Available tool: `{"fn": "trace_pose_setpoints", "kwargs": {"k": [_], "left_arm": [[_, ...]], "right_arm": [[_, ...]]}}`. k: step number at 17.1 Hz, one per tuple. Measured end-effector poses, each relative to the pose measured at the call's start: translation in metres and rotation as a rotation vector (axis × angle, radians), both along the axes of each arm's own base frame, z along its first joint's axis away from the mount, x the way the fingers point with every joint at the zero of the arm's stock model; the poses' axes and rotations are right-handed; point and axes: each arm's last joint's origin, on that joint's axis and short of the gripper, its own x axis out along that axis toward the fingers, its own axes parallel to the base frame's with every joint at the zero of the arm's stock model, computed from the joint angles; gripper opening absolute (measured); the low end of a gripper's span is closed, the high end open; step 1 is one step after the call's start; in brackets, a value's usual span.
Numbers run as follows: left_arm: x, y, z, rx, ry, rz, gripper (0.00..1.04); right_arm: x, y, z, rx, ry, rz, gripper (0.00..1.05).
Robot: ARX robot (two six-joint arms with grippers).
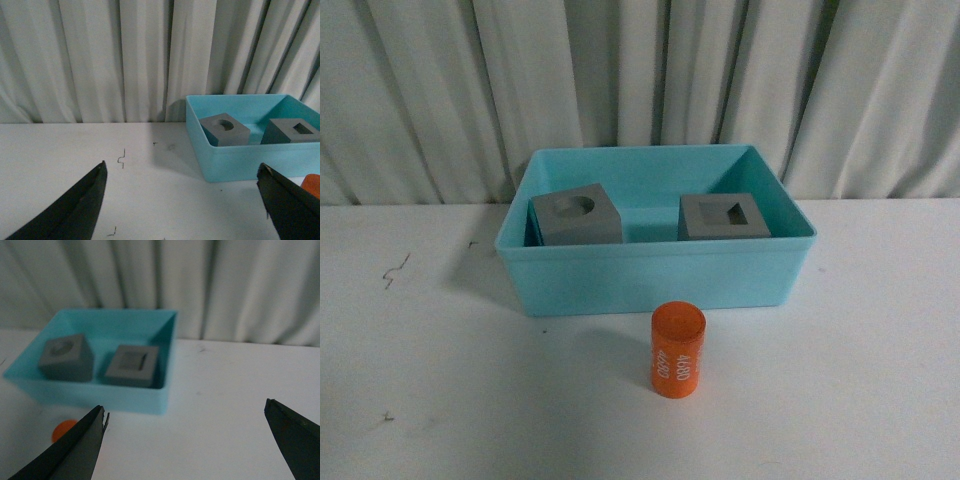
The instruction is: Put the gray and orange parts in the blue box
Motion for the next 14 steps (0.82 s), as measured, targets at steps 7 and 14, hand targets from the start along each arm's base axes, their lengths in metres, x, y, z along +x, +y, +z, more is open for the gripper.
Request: {"fn": "trace_pose_setpoints", "kwargs": {"k": [7, 14], "left_arm": [[0.000, 0.000, 0.000, 0.001, 0.001, 0.000, 0.98], [0.000, 0.000, 0.000, 0.001, 0.001, 0.000, 0.98]], "right_arm": [[0.060, 0.115, -0.054, -0.304, 0.170, 0.548, 0.98], [0.090, 0.152, -0.101, -0.356, 0.287, 0.548, 0.98]]}}
